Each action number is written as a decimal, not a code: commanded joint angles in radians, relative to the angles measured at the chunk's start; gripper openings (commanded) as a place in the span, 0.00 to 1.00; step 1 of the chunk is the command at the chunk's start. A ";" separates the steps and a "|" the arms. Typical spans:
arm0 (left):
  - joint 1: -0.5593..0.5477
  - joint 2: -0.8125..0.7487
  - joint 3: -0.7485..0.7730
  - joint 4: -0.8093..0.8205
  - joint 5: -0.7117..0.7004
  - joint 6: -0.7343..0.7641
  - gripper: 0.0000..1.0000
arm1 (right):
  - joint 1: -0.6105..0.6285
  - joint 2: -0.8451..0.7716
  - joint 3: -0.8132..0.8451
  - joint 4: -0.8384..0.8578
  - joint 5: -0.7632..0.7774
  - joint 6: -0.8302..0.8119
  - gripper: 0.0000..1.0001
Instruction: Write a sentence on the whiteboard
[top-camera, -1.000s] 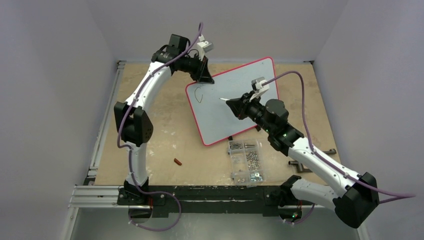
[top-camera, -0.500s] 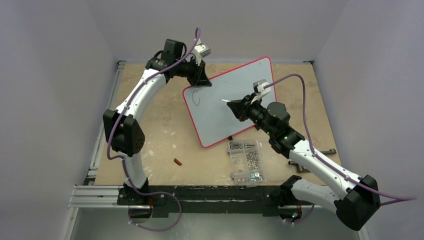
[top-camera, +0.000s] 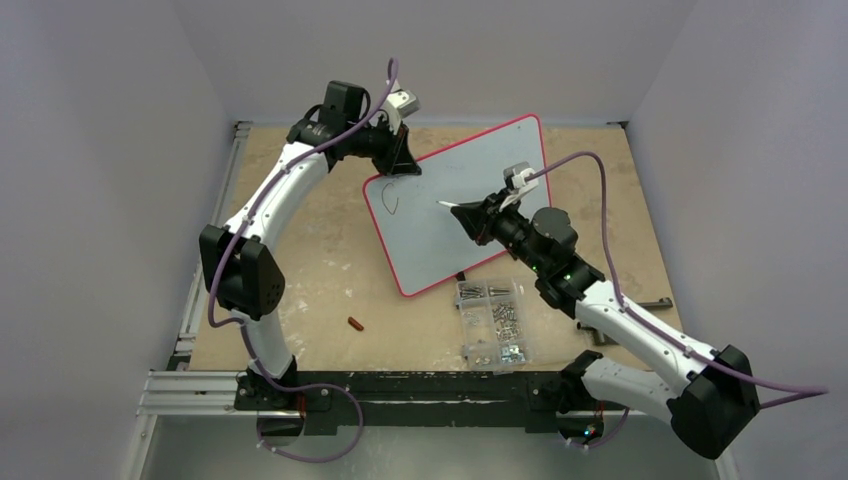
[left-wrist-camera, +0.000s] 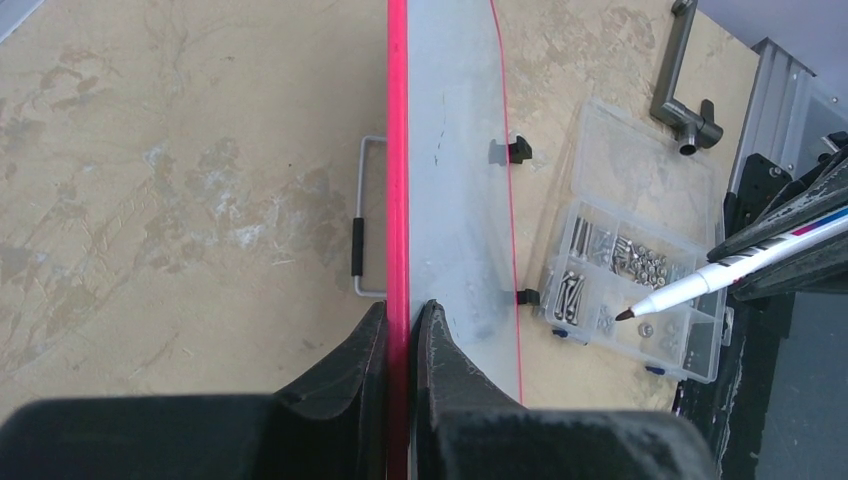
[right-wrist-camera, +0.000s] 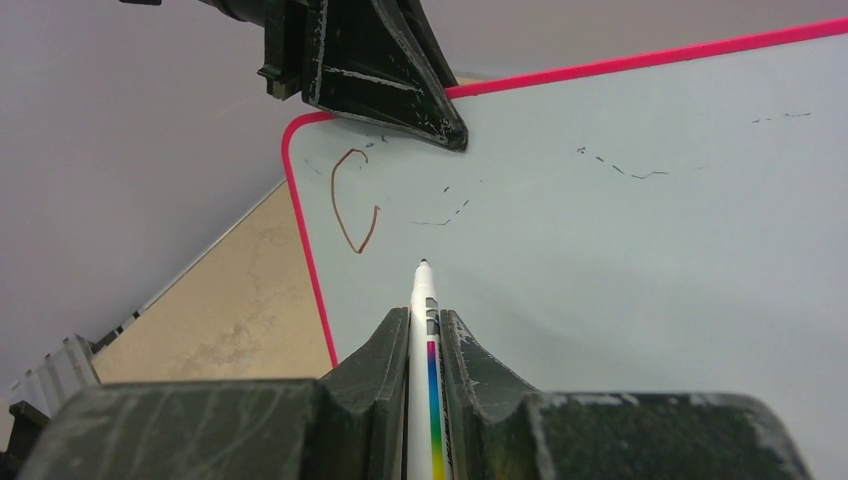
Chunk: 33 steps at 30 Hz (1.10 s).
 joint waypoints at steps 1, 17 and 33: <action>-0.010 0.026 0.040 -0.043 -0.073 0.122 0.00 | -0.004 0.010 -0.012 0.084 -0.014 -0.019 0.00; -0.014 -0.003 0.037 -0.086 -0.092 0.163 0.00 | -0.004 0.003 -0.039 0.114 0.054 -0.011 0.00; -0.028 -0.023 0.028 -0.098 -0.099 0.170 0.00 | -0.005 0.040 -0.012 0.151 -0.037 -0.048 0.00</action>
